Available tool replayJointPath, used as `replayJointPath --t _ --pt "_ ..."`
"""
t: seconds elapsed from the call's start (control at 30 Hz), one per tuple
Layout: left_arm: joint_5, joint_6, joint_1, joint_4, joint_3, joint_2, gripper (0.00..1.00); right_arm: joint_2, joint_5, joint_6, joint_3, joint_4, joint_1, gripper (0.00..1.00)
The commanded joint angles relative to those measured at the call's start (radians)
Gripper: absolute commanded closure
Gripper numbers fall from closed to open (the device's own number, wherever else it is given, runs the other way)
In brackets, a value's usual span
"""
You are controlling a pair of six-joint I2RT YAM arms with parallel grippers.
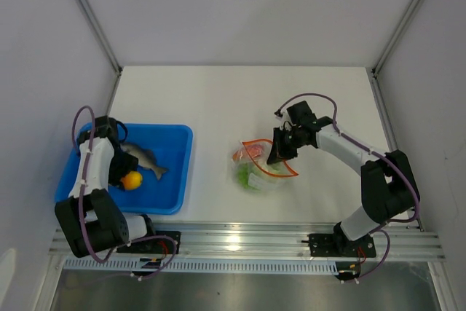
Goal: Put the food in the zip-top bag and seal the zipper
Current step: Pick up the fake fruit from the bin, then place the fake fruit in the zipper food storage bag.
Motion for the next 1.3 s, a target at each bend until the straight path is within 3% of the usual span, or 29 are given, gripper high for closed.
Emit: replayJointPath --t 0.0,0.23,0.47,0.63,0.93,1.27 --pt "0.094 0.076 -0.018 -0.004 0.068 -0.105 0.99 -0.021 0.078 -0.004 0.032 -0.001 0.003 1.0" --pt "0.313 0.09 -0.222 0.126 0.154 -0.185 0.99 0.007 0.138 0.015 0.147 -0.113 0.019 1.0" --pt "0.41 0.159 -0.509 0.277 0.309 -0.197 0.99 0.016 0.234 0.009 0.333 -0.285 0.034 1.0" --pt "0.482 0.208 -0.641 0.427 0.365 -0.217 1.0 -0.003 0.251 0.051 0.39 -0.357 0.068 1.0" --pt "0.594 0.208 -0.779 0.67 0.349 -0.194 0.99 -0.006 0.231 0.105 0.466 -0.41 0.105 1.0" --pt "0.686 0.265 -0.916 0.837 0.392 -0.087 0.99 0.031 0.078 0.185 0.575 -0.434 0.055 1.0"
